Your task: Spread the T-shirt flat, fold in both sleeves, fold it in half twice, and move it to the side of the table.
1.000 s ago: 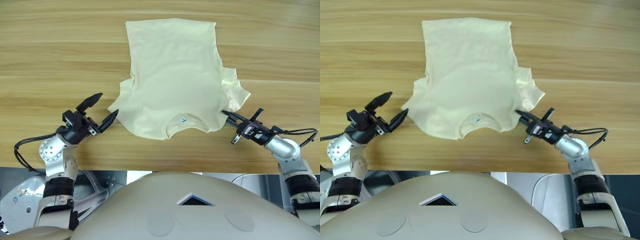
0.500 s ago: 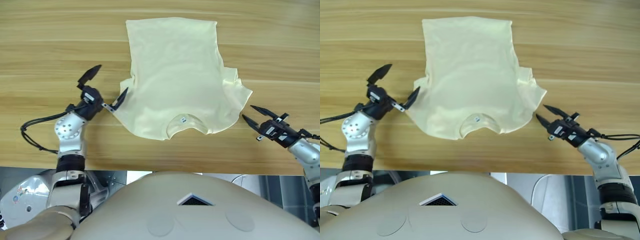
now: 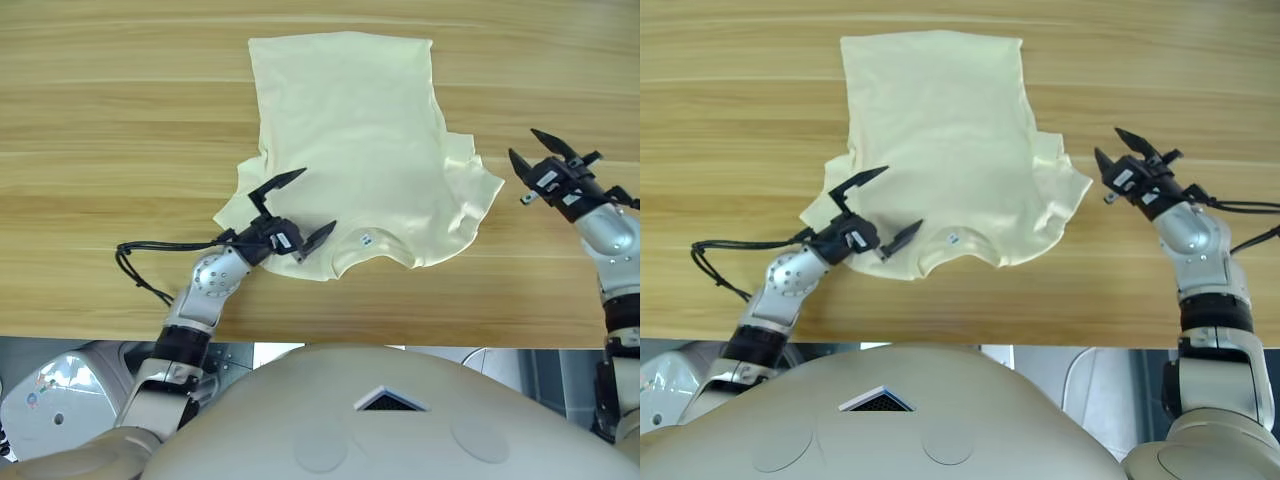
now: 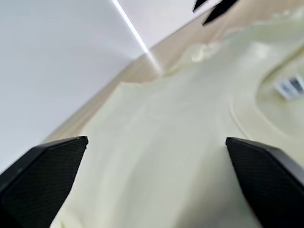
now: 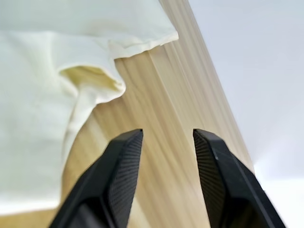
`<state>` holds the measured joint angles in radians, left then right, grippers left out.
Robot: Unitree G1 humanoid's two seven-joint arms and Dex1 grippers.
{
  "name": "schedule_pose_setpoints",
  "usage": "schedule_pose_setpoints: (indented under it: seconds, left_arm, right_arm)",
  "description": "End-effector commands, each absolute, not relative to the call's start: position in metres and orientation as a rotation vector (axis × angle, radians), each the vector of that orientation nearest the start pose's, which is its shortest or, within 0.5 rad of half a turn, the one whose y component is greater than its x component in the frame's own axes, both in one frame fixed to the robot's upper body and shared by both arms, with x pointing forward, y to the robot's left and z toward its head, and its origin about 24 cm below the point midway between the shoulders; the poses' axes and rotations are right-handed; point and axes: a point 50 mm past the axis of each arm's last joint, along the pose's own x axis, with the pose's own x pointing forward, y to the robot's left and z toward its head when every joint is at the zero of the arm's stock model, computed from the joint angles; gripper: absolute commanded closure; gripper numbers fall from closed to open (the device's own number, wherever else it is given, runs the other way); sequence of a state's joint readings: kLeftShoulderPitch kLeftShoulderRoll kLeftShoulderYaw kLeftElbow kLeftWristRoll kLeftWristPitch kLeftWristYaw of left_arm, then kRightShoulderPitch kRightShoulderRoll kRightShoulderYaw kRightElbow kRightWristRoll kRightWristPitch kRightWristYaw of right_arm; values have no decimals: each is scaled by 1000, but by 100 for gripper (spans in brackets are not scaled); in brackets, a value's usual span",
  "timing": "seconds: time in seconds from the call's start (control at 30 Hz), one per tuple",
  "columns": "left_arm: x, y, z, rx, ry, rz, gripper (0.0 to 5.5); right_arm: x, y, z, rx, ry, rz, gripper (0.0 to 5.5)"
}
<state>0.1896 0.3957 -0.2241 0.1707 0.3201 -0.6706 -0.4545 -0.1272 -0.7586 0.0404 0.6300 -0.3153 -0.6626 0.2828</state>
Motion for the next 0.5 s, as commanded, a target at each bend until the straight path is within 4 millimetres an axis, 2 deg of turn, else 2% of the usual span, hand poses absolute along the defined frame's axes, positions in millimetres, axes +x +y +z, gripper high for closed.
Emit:
schedule_pose_setpoints:
  seconds: [0.03, 0.17, 0.27, 0.33, 0.5]
  left_arm:
    - [149, 181, -14, 803, 52, -1002, 10]
    - [126, 206, -4, 813, 112, -1057, 10]
    - [123, 225, -3, 850, 165, -1041, 10]
    - [120, 223, -1, 804, 150, -1031, 10]
    - [85, 219, -13, 704, 227, -1064, 10]
  right_arm:
    - [270, -293, 56, -1067, 9, 429, 355]
    - [299, -282, 64, -1125, -22, 388, 355]
    - [317, -273, 63, -1145, -21, 363, 355]
    - [325, -266, 58, -1167, -3, 364, 355]
    - [334, -248, 38, -1213, 62, 390, 355]
